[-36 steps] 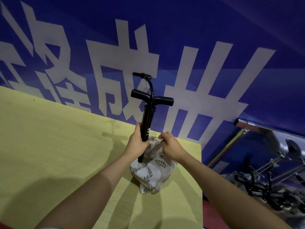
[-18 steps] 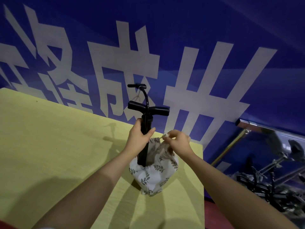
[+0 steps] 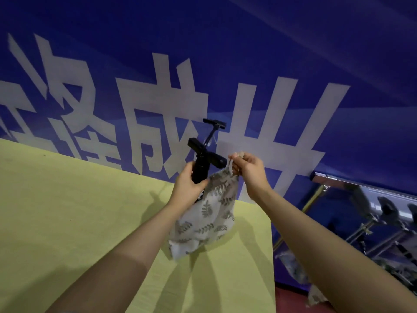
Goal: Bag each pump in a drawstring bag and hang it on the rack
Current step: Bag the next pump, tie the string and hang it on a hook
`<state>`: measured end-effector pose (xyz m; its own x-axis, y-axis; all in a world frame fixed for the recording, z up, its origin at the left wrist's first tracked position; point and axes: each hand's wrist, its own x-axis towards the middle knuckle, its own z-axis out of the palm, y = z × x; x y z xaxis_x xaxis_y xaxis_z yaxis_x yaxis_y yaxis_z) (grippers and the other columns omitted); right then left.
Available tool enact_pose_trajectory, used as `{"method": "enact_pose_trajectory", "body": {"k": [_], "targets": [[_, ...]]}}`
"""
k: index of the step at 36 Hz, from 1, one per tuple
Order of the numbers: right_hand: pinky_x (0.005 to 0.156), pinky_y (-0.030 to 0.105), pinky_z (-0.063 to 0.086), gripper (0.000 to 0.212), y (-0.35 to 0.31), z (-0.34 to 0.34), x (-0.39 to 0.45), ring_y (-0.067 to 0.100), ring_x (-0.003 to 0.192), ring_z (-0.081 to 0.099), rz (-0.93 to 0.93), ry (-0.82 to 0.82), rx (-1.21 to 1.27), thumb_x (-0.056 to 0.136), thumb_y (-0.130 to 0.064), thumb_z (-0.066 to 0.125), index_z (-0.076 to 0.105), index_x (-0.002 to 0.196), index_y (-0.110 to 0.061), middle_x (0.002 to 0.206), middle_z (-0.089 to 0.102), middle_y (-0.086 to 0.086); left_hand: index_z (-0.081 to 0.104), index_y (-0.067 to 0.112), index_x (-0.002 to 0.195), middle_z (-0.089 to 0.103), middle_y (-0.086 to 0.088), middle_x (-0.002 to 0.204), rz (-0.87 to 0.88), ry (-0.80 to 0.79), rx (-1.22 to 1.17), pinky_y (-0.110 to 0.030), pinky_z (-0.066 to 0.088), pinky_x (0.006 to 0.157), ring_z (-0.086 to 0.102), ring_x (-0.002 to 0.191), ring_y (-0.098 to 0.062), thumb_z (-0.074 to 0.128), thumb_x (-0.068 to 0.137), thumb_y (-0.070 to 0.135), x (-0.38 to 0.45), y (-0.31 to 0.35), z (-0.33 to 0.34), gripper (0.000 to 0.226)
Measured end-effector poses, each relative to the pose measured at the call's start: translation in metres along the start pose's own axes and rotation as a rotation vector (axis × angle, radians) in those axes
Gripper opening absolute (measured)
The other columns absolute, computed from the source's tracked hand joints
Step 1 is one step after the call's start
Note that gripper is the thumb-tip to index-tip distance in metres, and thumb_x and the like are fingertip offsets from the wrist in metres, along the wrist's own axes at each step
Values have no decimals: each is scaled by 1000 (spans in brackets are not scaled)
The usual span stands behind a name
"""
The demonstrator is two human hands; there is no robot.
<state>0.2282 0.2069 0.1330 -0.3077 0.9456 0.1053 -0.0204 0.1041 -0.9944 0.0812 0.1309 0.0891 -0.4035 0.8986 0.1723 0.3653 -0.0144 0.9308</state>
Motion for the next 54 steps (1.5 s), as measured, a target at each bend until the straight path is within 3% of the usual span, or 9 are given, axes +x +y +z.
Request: {"method": "enact_pose_trajectory", "body": {"k": [4, 9, 15, 18, 23, 29, 38, 45, 54], "targets": [[51, 24, 29, 26, -25, 3, 4, 12, 50, 32, -52, 26, 54, 95, -10, 54, 50, 69, -8, 55, 37, 1, 57, 24, 109, 58, 5, 104, 13, -5, 133, -38, 52, 81, 59, 99, -17, 71, 78, 27, 6, -6, -1, 34], [52, 26, 31, 21, -34, 10, -1, 13, 52, 33, -116, -32, -8, 95, -16, 57, 56, 78, -3, 55, 38, 2, 58, 13, 117, 57, -1, 108, 40, -17, 229, -22, 39, 76, 57, 104, -21, 66, 82, 10, 1, -10, 1, 36], [52, 25, 31, 24, -37, 18, -8, 15, 55, 34, -129, -57, -25, 97, -16, 52, 62, 101, 6, 64, 40, 8, 28, 18, 140, 42, 1, 135, -19, 1, 253, -25, 32, 89, 43, 127, -19, 64, 84, 16, -2, -6, 2, 66], [53, 24, 35, 15, -42, 19, -7, 13, 57, 40, -144, -84, -34, 97, -14, 51, 65, 96, -9, 64, 48, 5, 22, 15, 141, 30, -5, 142, 175, 14, 140, -29, 25, 107, 27, 136, -20, 61, 81, 21, -3, 2, -1, 72], [57, 23, 42, 16, -54, 19, -2, 6, 54, 47, -179, -95, -13, 95, -6, 51, 65, 88, -8, 56, 54, -9, 39, 28, 136, 31, 6, 150, 346, -148, 377, -36, 11, 112, 15, 142, -12, 43, 86, 52, 16, 34, -2, 55], [53, 24, 40, 18, -71, 15, 7, 11, 52, 43, -231, -56, -13, 96, -7, 50, 66, 87, -5, 56, 47, 0, 48, 31, 106, 55, 10, 91, 228, -311, 438, -37, 33, 94, 38, 111, -22, 42, 96, 41, 25, 56, 4, 16], [49, 21, 36, 21, -103, 3, 12, 7, 51, 38, -292, 164, 88, 97, -10, 49, 64, 101, 4, 57, 43, -5, 49, 18, 110, 59, -9, 101, 339, -92, 760, -37, 43, 75, 53, 93, -30, 44, 94, 35, 23, 60, 21, 24], [56, 23, 38, 19, -109, 4, 9, 8, 56, 41, -357, 186, -5, 96, -12, 52, 64, 94, 3, 60, 46, -5, 39, 22, 135, 37, -5, 132, 208, -254, 813, -40, 29, 105, 37, 123, -27, 26, 91, 64, 33, 69, 17, 63], [53, 26, 37, 18, -107, 4, 3, 9, 55, 40, -390, 143, -85, 98, -14, 48, 65, 95, -8, 61, 46, -3, 54, 20, 121, 28, -1, 135, 146, -229, 711, -38, 20, 111, 22, 127, -25, 38, 90, 61, 26, 75, 14, 54]]}}
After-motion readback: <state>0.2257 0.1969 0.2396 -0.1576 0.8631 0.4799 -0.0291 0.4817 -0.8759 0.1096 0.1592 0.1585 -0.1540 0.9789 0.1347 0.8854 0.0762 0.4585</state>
